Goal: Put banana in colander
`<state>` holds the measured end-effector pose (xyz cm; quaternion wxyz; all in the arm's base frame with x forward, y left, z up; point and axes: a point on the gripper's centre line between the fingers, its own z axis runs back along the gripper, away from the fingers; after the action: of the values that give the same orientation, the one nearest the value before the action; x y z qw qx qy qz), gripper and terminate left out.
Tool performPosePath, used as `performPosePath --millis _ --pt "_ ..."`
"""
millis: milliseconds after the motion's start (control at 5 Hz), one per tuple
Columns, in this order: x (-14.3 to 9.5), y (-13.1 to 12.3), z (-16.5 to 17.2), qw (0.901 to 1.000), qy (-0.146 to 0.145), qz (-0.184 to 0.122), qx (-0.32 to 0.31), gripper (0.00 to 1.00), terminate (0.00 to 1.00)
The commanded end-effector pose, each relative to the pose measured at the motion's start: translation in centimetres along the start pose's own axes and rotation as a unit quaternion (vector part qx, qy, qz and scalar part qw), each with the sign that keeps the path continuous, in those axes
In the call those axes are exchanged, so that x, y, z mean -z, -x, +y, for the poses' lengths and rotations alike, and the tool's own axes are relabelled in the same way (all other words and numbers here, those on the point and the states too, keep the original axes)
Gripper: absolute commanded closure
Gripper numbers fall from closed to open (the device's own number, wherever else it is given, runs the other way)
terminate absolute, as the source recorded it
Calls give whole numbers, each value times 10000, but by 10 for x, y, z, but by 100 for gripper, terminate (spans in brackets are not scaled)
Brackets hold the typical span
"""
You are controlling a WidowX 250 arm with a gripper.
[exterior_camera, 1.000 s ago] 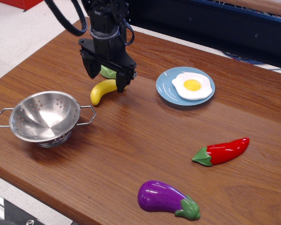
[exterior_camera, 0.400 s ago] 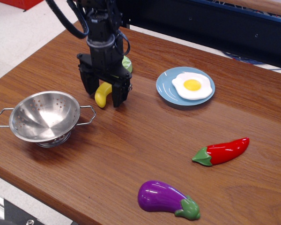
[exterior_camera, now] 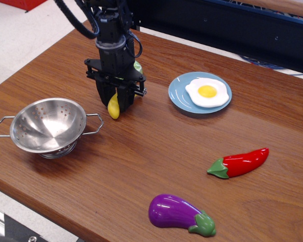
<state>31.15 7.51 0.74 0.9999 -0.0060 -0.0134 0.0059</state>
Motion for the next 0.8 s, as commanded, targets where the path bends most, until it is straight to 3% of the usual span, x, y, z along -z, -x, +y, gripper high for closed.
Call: performPosePath --millis 0,200,600 --pt "-76 -1 -25 9963 788 -344 73 100 0" --pt "-87 22 -21 9953 834 -335 368 100 0" --pt "-67 75 23 9958 365 -125 833 100 0"
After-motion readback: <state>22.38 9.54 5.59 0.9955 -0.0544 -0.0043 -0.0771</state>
